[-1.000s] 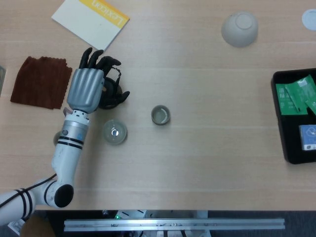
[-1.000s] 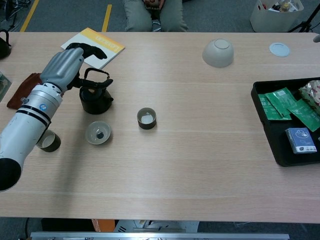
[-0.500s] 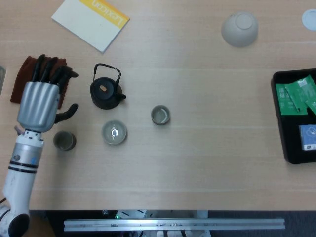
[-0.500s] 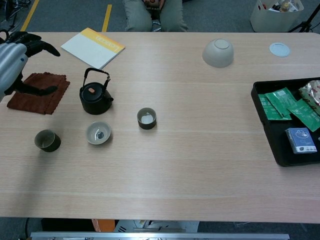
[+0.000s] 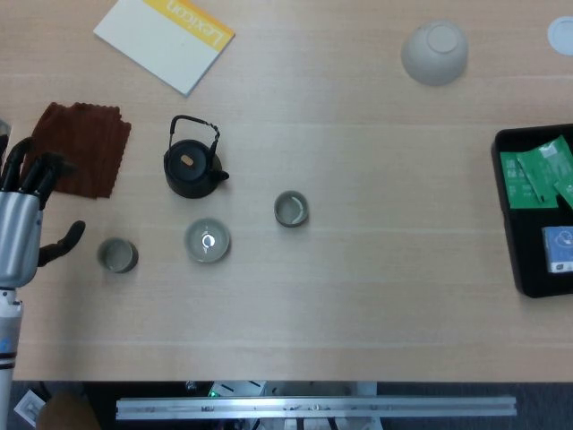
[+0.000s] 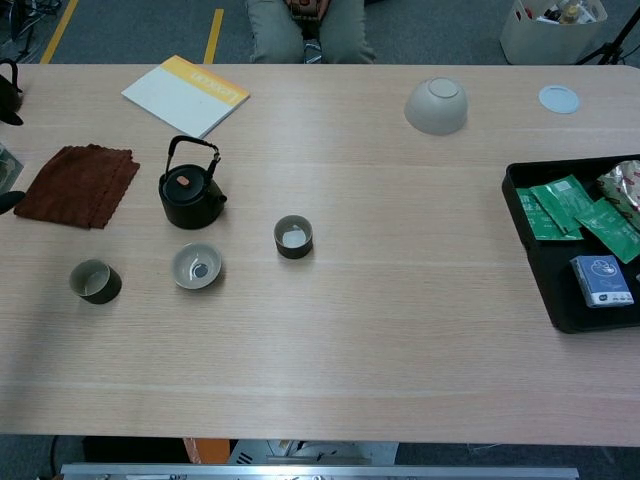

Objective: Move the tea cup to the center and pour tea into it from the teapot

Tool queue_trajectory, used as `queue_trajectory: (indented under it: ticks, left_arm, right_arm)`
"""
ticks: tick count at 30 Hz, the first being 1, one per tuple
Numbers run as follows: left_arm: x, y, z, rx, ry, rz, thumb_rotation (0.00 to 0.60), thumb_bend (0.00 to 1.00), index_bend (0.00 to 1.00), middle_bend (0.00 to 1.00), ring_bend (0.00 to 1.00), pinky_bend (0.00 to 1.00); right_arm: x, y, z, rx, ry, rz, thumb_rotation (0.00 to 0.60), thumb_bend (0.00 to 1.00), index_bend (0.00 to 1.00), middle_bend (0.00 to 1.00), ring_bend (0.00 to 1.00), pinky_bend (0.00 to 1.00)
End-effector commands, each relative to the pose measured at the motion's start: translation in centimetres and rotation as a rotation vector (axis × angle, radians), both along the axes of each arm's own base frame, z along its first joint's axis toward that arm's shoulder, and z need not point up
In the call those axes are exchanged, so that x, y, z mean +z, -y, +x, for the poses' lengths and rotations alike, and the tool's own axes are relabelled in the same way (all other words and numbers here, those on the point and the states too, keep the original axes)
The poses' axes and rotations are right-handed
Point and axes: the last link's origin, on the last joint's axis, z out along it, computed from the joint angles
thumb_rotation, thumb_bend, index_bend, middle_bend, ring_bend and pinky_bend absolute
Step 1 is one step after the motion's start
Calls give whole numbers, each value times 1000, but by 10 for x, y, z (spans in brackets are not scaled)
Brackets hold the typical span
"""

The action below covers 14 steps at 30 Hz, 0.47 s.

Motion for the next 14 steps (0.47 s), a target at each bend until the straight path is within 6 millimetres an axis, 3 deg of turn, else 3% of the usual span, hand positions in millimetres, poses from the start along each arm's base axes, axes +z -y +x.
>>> queue_trajectory:
  ticks: [1,14]
  left_arm:
    - [3,7,-1,13,1,2,600,184,307,271,105,28]
    - [13,19,-11,83,11,49,600,183,310,272,107,28]
  right_arm:
    - [0,-5,-1,-4,4,-6,600,282,163,170,35,94]
    - [-2,-5,-1,2,10,-9,600,282,163,170,35,94]
